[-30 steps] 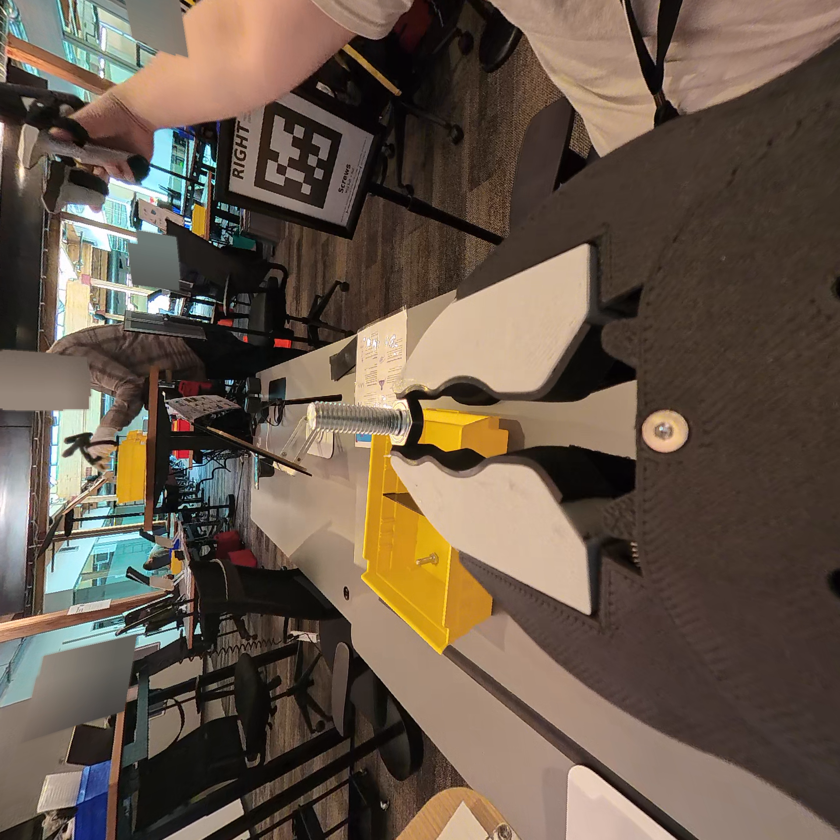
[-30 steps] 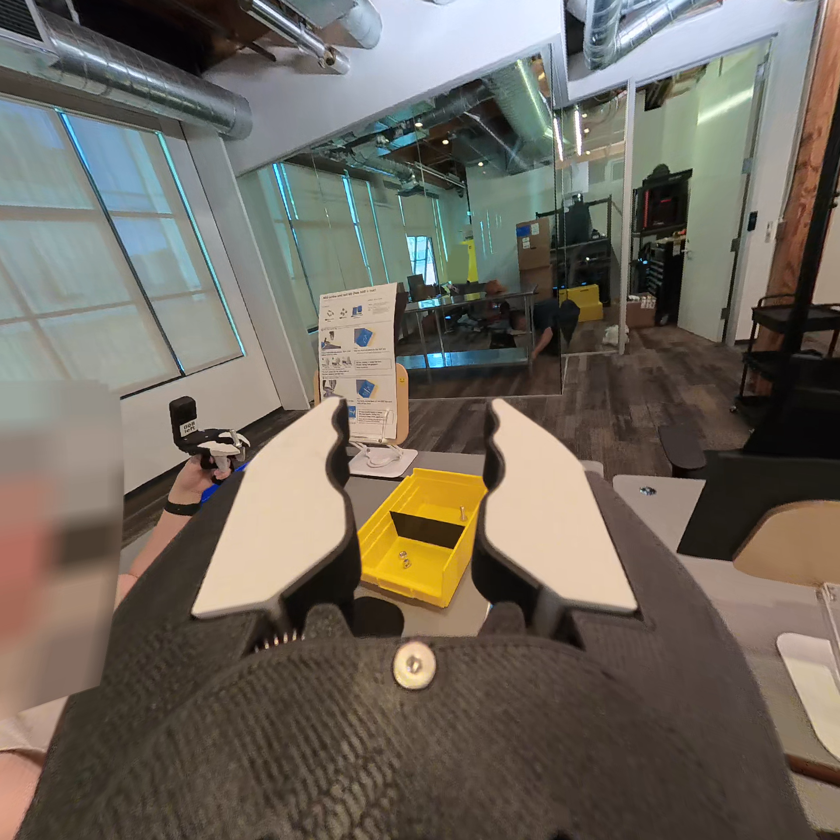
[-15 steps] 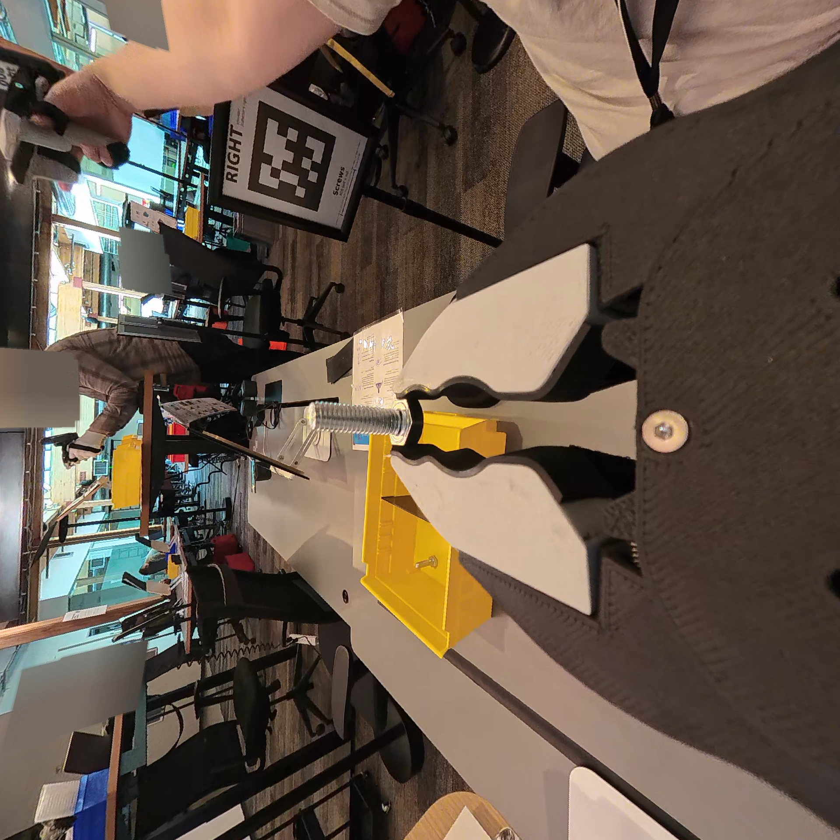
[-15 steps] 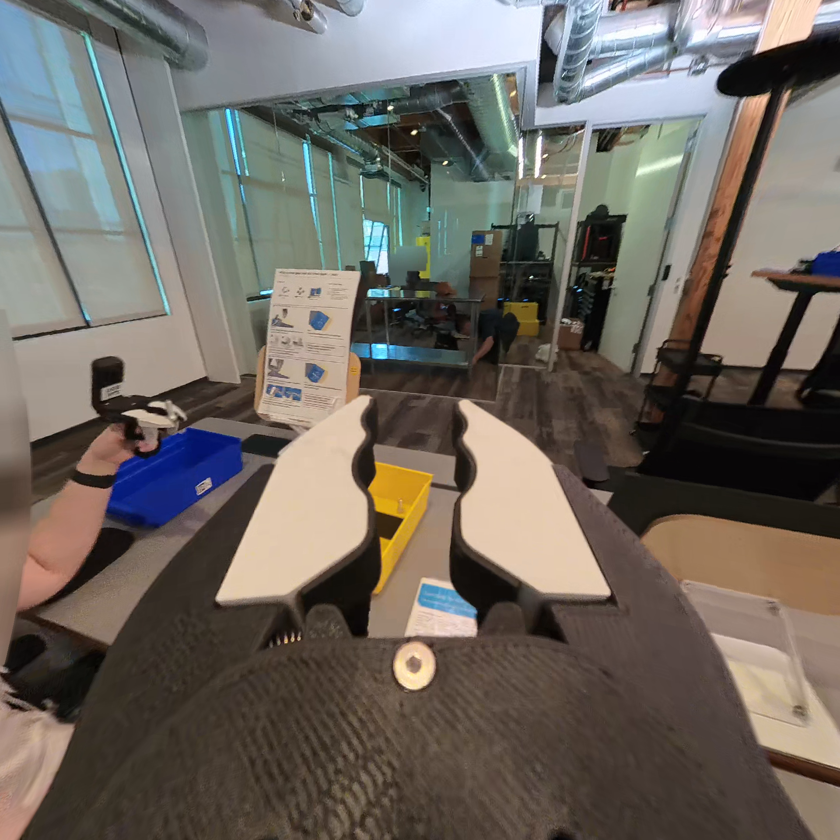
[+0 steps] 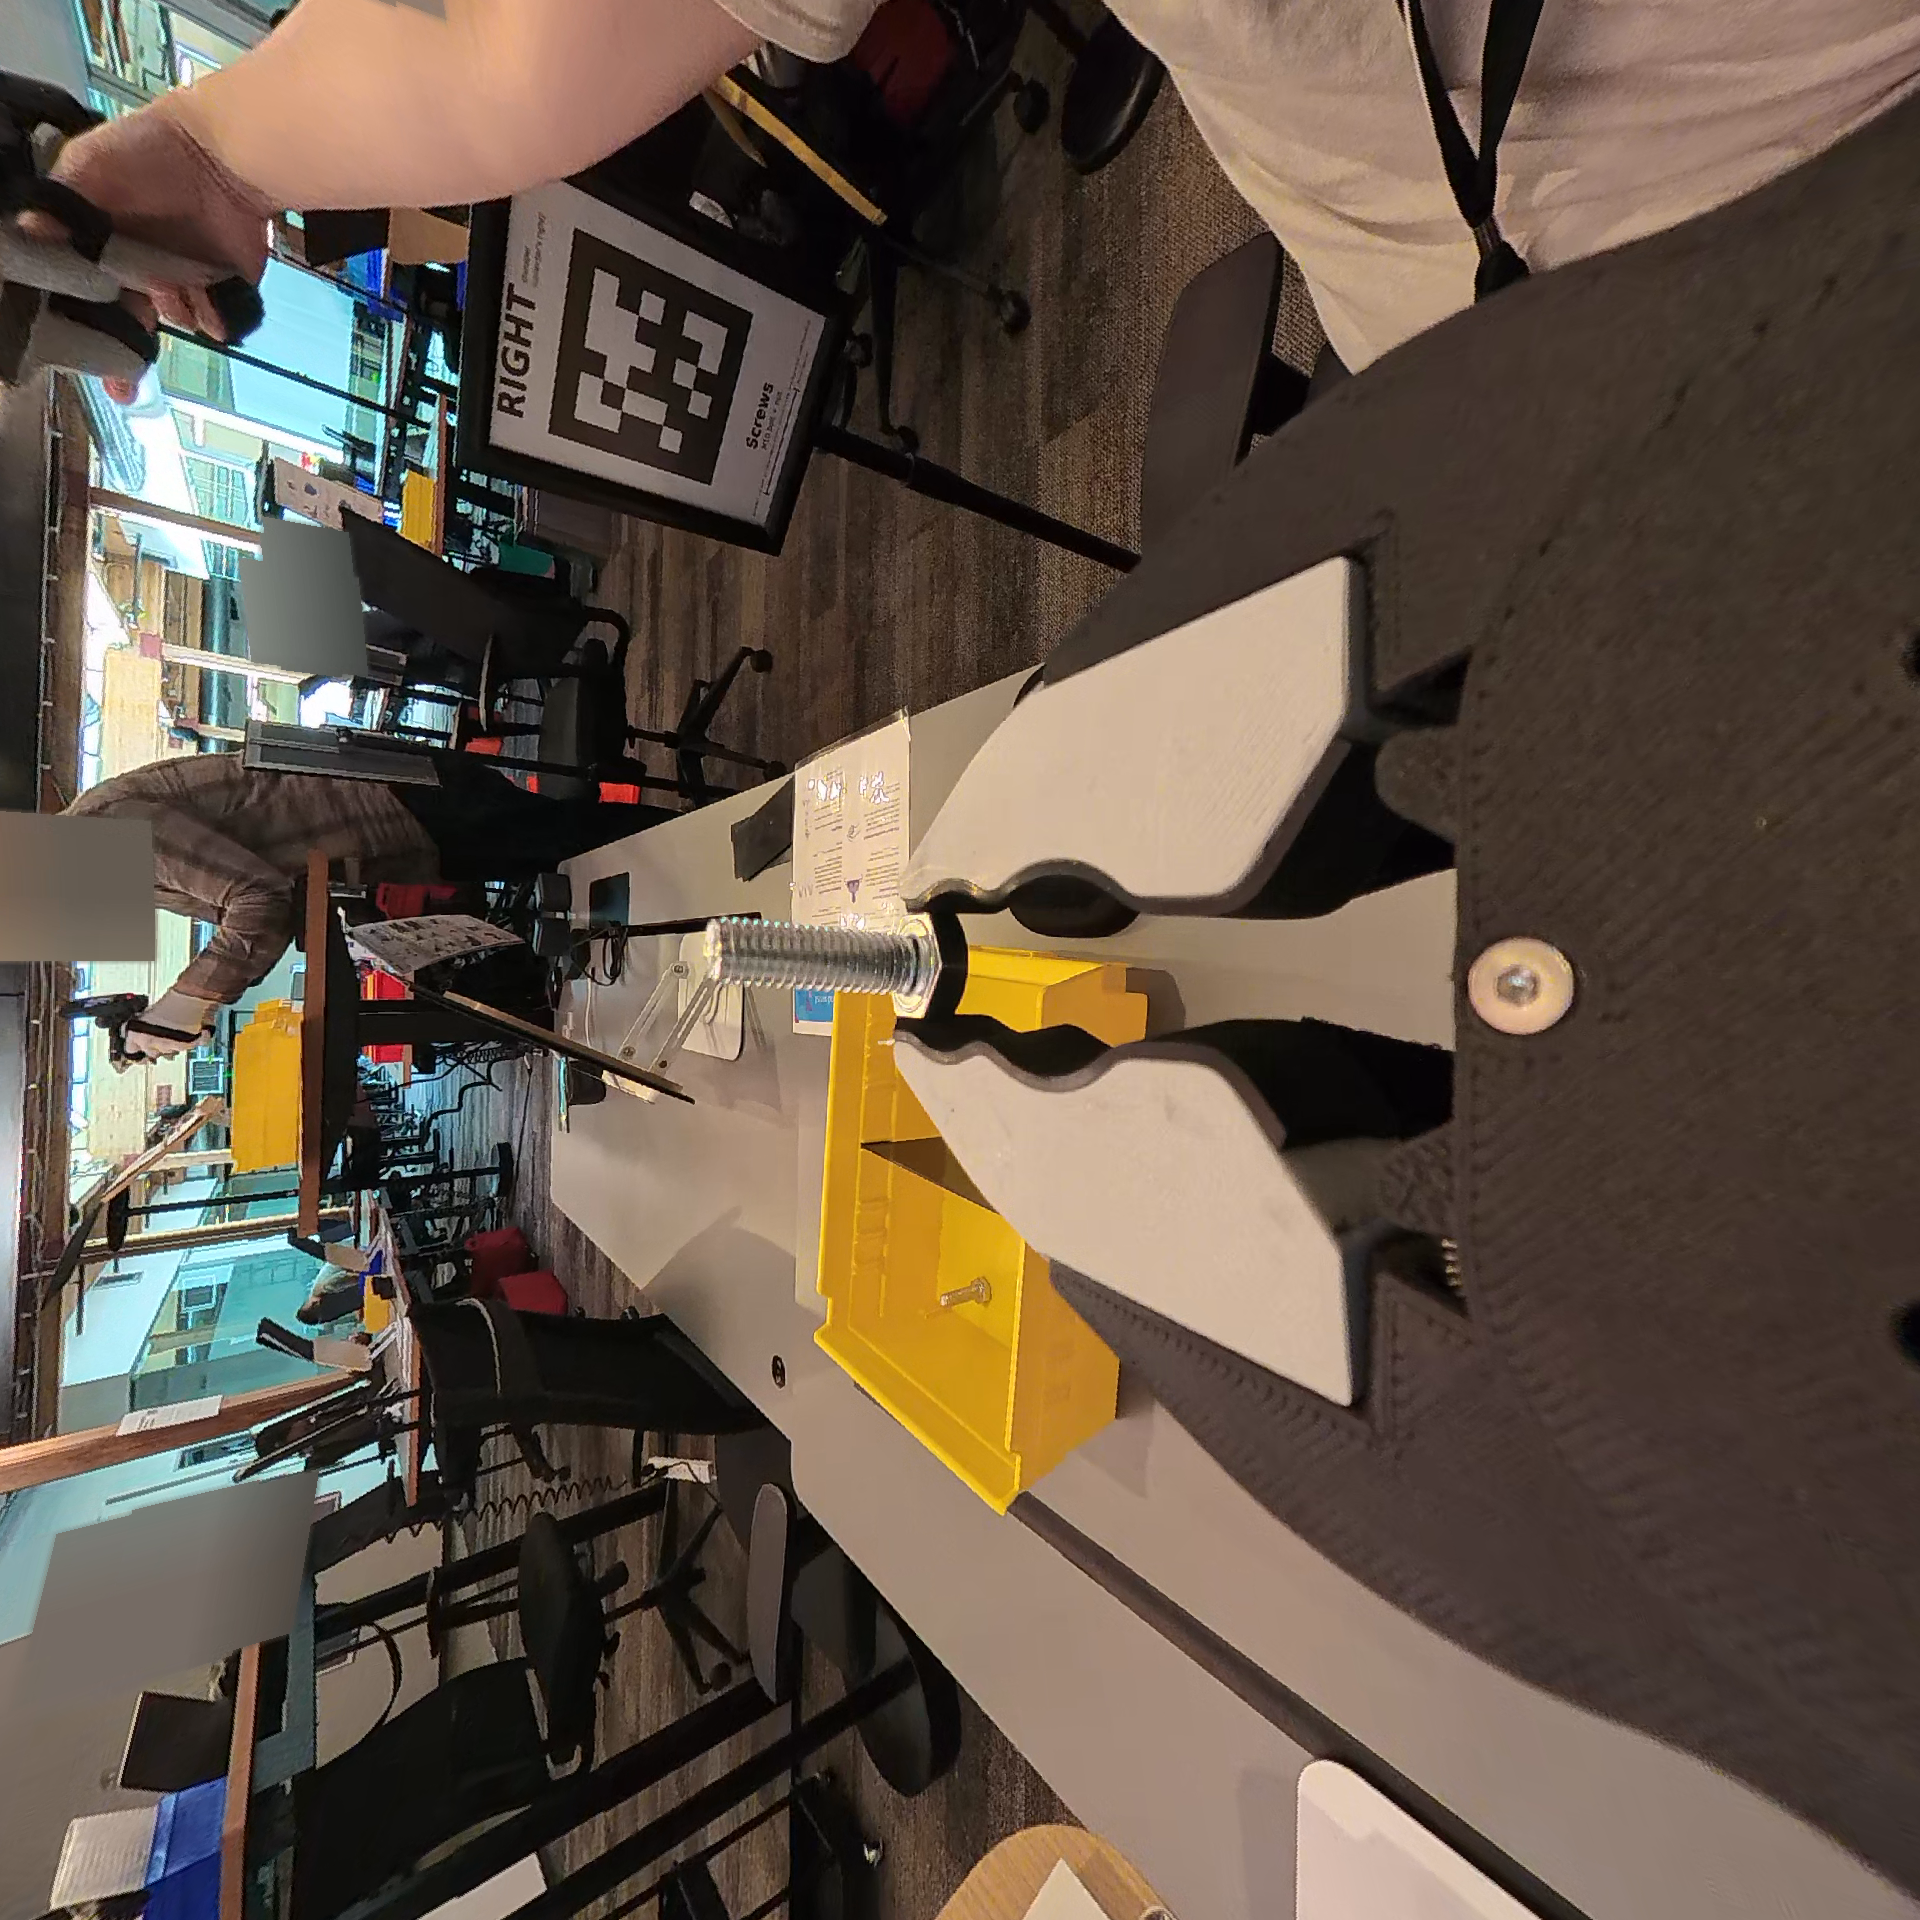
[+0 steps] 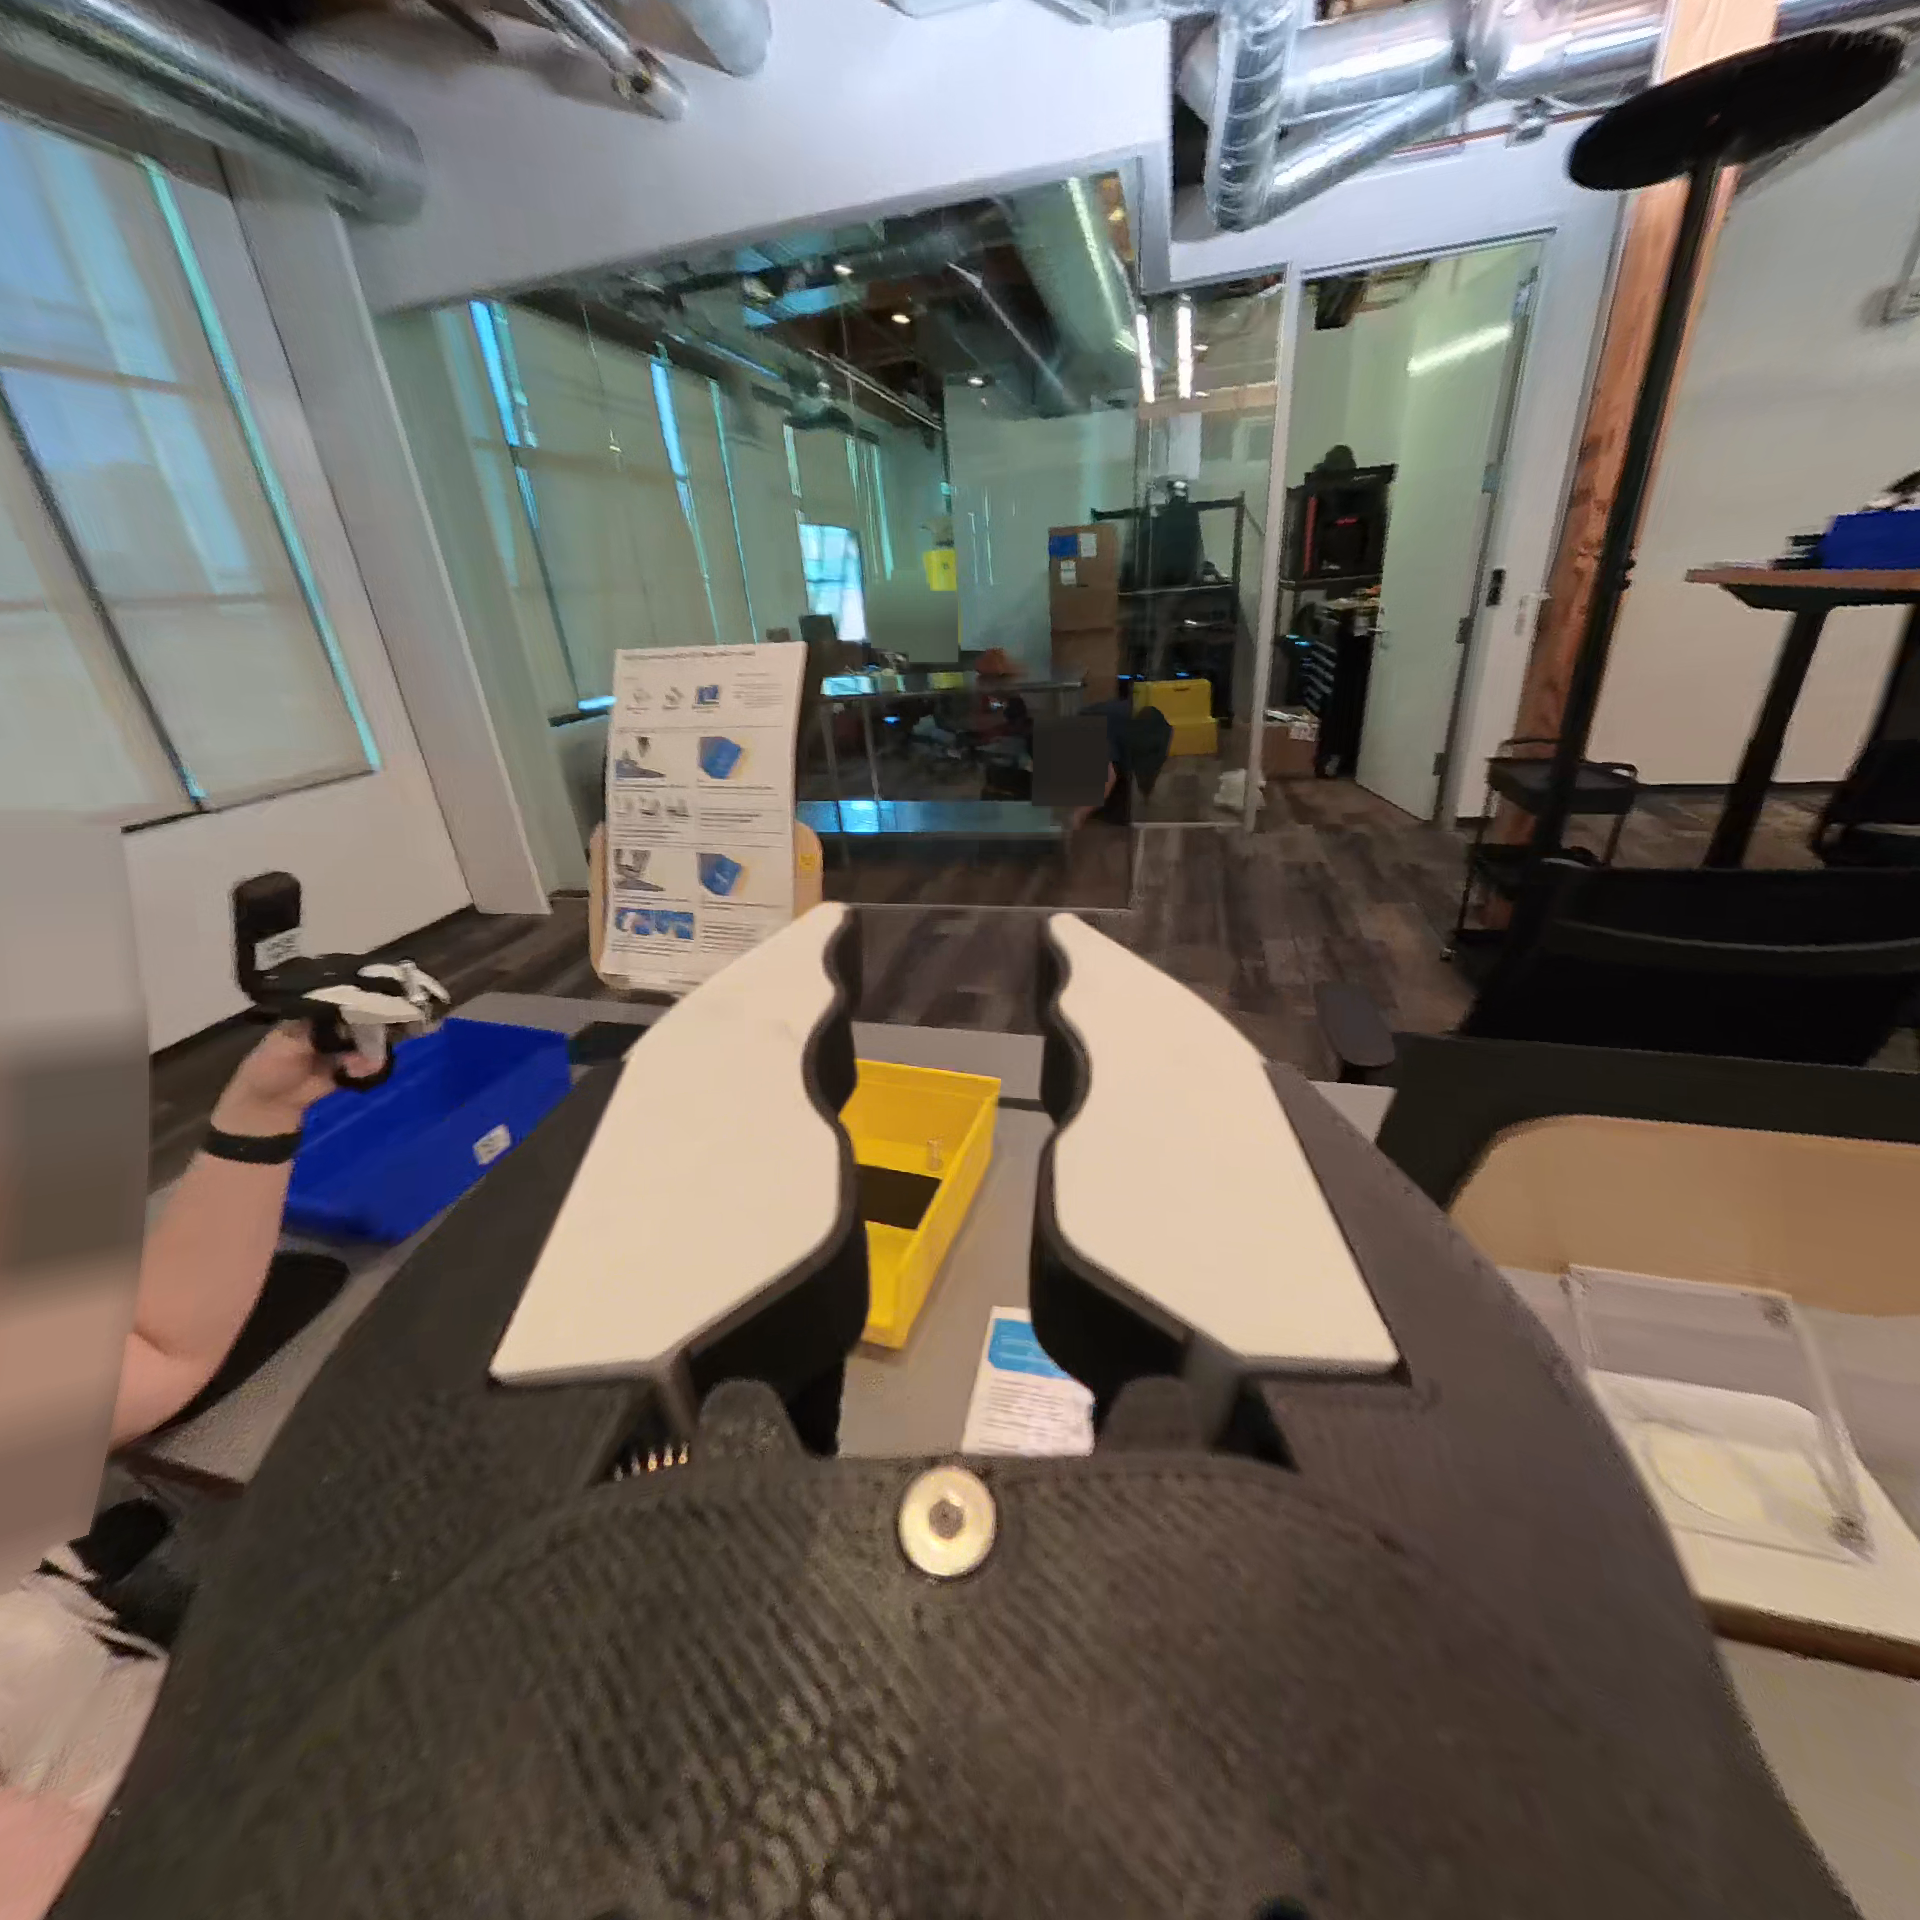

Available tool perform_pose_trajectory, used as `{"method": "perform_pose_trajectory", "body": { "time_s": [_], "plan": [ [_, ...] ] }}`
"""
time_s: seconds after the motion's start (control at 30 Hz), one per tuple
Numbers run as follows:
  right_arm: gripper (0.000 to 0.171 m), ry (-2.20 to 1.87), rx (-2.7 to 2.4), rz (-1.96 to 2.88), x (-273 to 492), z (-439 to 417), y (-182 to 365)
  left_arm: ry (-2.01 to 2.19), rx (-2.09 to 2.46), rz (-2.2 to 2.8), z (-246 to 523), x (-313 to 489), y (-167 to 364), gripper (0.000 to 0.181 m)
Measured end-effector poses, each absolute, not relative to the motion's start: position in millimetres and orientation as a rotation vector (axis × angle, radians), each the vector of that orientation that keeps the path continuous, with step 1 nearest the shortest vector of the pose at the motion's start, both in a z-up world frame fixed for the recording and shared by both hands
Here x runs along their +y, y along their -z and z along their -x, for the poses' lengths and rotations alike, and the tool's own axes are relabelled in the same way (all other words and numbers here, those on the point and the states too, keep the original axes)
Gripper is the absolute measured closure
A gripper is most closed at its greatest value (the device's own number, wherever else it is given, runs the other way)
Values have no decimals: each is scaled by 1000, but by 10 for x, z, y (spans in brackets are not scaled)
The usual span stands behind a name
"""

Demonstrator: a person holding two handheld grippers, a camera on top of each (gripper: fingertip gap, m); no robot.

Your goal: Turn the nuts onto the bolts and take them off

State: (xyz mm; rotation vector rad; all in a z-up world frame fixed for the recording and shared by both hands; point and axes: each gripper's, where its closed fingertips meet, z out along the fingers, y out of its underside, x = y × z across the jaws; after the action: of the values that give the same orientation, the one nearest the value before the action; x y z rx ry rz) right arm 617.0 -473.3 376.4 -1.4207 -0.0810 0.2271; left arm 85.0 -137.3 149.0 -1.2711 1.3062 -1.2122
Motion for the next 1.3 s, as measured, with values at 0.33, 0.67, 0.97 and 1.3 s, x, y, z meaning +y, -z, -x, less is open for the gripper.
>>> {"method": "perform_pose_trajectory", "body": {
  "time_s": [0.33, 0.67, 0.97, 1.3],
  "plan": [
    [122, -381, -72, 1443, -4683, -6045, -3704, 1215, 1303, 1268, -836, -1382, -1505, 163],
    [113, -281, -358, 1145, -4405, -5573, -3790, 1254, 1276, 1285, -795, -1306, -1496, 163],
    [126, -243, -586, 1237, -3502, -4872, -3299, 1306, 1223, 1283, -653, -1186, -1539, 163],
    [128, -542, -925, 1087, -2238, -2974, -2453, 1331, 1219, 1299, -587, -1100, -1506, 163]
  ]
}}
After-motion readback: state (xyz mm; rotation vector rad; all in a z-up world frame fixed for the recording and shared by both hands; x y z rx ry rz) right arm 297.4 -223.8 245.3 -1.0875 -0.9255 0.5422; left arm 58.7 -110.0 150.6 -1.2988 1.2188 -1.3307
